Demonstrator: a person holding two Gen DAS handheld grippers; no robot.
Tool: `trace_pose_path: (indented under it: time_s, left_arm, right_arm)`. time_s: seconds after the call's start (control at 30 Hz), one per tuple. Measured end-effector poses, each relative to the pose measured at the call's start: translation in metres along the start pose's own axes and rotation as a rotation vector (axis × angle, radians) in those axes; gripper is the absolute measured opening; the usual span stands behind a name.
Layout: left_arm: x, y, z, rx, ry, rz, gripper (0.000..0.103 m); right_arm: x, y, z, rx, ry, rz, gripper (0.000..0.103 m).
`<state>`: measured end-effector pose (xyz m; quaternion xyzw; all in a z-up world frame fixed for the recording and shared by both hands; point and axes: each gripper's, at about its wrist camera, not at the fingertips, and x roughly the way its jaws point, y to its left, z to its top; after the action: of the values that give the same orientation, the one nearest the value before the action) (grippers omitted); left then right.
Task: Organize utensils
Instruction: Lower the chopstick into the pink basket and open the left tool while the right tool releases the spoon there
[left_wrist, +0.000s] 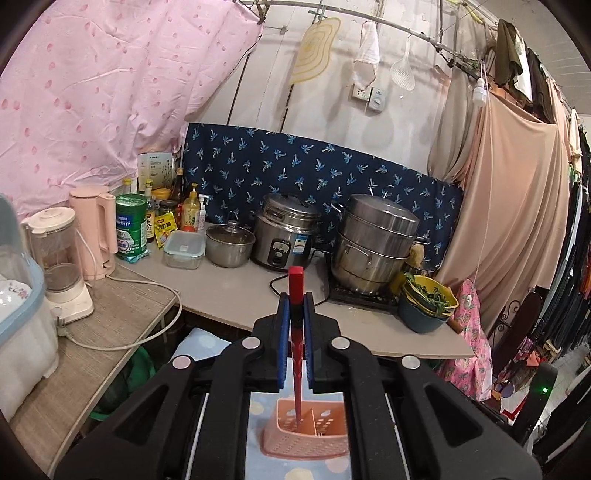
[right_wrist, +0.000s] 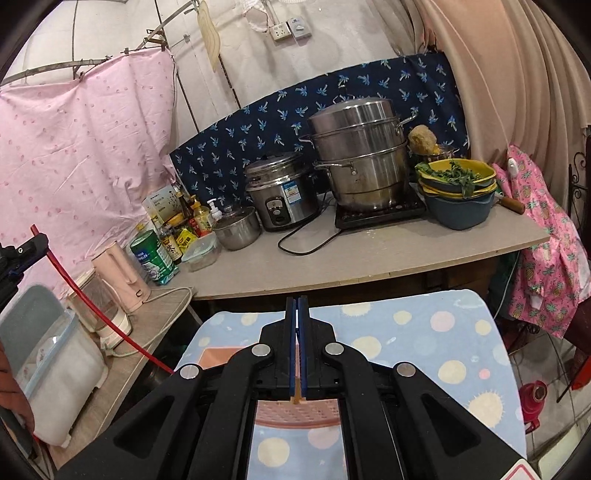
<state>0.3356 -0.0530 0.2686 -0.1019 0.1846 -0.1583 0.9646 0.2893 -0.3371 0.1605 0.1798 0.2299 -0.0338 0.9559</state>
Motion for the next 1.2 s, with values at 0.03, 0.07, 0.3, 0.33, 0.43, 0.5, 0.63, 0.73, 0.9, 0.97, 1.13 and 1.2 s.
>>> trace_pose_path:
  time_s: [0.03, 0.07, 0.3, 0.33, 0.43, 0.5, 0.63, 0.73, 0.9, 0.97, 1.13, 1.2]
  left_arm:
    - [0.009, 0.0, -0.002, -0.001, 0.006, 0.005, 0.007]
    - [0.019, 0.0, -0.006, -0.003, 0.014, 0.012, 0.007]
    - [0.066, 0.009, -0.041, -0.014, 0.083, 0.029, 0.007]
    - [0.07, 0.011, -0.045, -0.018, 0.093, 0.029, 0.007]
    - [0.081, 0.015, -0.057, -0.02, 0.131, 0.034, 0.008]
    - [0.084, 0.016, -0.063, -0.02, 0.14, 0.043, 0.008]
    - [0.079, 0.018, -0.068, -0.018, 0.137, 0.06, 0.028]
    - [0.068, 0.017, -0.069, -0.012, 0.125, 0.069, 0.045]
    - [0.044, 0.01, -0.073, 0.03, 0.112, 0.096, 0.057]
    - [0.035, 0.008, -0.077, 0.044, 0.116, 0.106, 0.059]
    - [0.003, 0.006, -0.098, 0.095, 0.149, 0.129, 0.061]
    - [-0.01, 0.007, -0.109, 0.112, 0.17, 0.137, 0.061]
  right_arm:
    - [0.008, 0.0, 0.001, -0.001, 0.007, -0.005, 0.002]
    - [0.015, 0.0, 0.0, -0.003, 0.015, -0.006, 0.002]
    - [0.052, -0.011, -0.016, -0.005, 0.063, -0.045, 0.002]
    - [0.056, -0.013, -0.019, -0.005, 0.069, -0.052, 0.002]
    - [0.065, -0.017, -0.023, -0.006, 0.088, -0.057, 0.003]
    - [0.066, -0.018, -0.024, -0.007, 0.086, -0.058, 0.004]
    - [0.058, -0.019, -0.025, -0.01, 0.071, -0.059, 0.006]
    - [0.048, -0.016, -0.025, -0.012, 0.059, -0.05, 0.011]
    - [0.024, -0.011, -0.028, -0.026, 0.041, -0.041, 0.02]
    - [0.01, -0.009, -0.031, -0.024, 0.036, -0.031, 0.024]
    - [-0.029, 0.0, -0.049, -0.041, 0.027, -0.025, 0.035]
    - [-0.044, 0.003, -0.06, -0.041, 0.035, -0.017, 0.037]
